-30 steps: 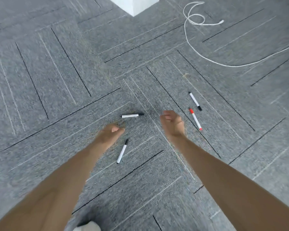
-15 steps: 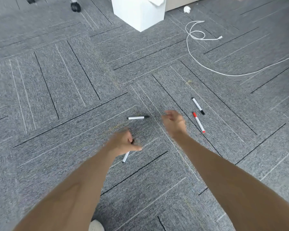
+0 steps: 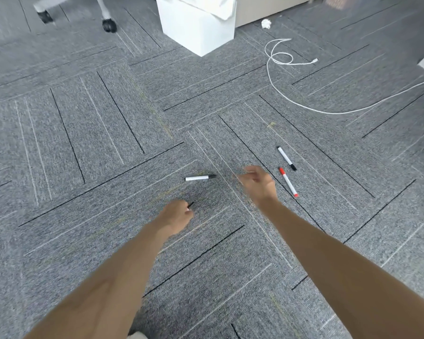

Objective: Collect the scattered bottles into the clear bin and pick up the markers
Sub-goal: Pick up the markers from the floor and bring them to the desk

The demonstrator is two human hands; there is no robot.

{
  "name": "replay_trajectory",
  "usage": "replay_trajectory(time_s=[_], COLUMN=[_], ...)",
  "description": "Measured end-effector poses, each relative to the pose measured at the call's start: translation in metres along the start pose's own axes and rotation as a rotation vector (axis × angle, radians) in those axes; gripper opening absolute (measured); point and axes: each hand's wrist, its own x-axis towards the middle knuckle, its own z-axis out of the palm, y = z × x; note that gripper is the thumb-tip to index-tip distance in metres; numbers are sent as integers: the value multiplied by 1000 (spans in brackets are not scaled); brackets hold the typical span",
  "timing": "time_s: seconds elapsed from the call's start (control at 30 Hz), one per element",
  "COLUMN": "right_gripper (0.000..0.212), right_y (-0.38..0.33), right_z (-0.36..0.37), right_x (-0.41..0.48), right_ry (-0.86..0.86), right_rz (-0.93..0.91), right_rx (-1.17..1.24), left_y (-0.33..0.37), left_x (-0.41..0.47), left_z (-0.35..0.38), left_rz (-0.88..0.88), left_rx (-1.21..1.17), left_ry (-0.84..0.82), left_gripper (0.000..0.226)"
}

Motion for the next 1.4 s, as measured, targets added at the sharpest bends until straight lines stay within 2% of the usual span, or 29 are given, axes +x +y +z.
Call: replay_trajectory(time_s=[0.13, 0.3, 0.4, 0.5, 0.6, 0.67, 0.77, 0.83, 0.97, 1.1, 1.2, 1.27, 1.33, 1.4], right_gripper=[38, 41, 35, 34, 42, 44, 49, 51, 50, 50, 40, 43, 45, 45], right_y=[1, -3, 1, 13, 23, 30, 41, 46, 51, 51, 48, 46, 43, 38], right_z=[-4, -10, -15, -22, -32, -38, -45, -47, -50, -59, -74, -82, -87, -89], right_x=[3, 0, -1, 7, 14, 20, 28, 31, 28, 30, 41, 52, 66, 82], right_ry=[14, 6, 112, 296, 386, 381, 331, 294, 222, 201, 232, 207, 211, 232], right_rz=[-19, -82, -217, -292, -205, -87, 32, 36, -142, -312, -321, -322, -355, -307], right_rx=[-54, -161, -315, -472, -670, -776, -861, -880, -774, -659, -628, -691, -733, -724], left_y=[10, 26, 28, 28, 28, 26, 26, 28, 39, 60, 79, 91, 103, 113], left_x=[23, 55, 72, 84, 87, 87, 85, 84, 87, 90, 97, 101, 105, 108], left_z=[-15, -33, -28, -16, -10, -10, -11, -12, -11, -7, -8, -8, -5, -5], left_rz=[109, 231, 292, 296, 282, 297, 310, 322, 321, 263, 219, 218, 232, 254], left_rx=[21, 272, 433, 570, 703, 744, 678, 575, 464, 362, 264, 193, 97, -29], left_ry=[161, 251, 294, 287, 261, 240, 218, 221, 177, 223, 302, 336, 321, 287], left_gripper=[23, 29, 36, 51, 59, 48, 30, 25, 22, 22, 25, 26, 28, 31])
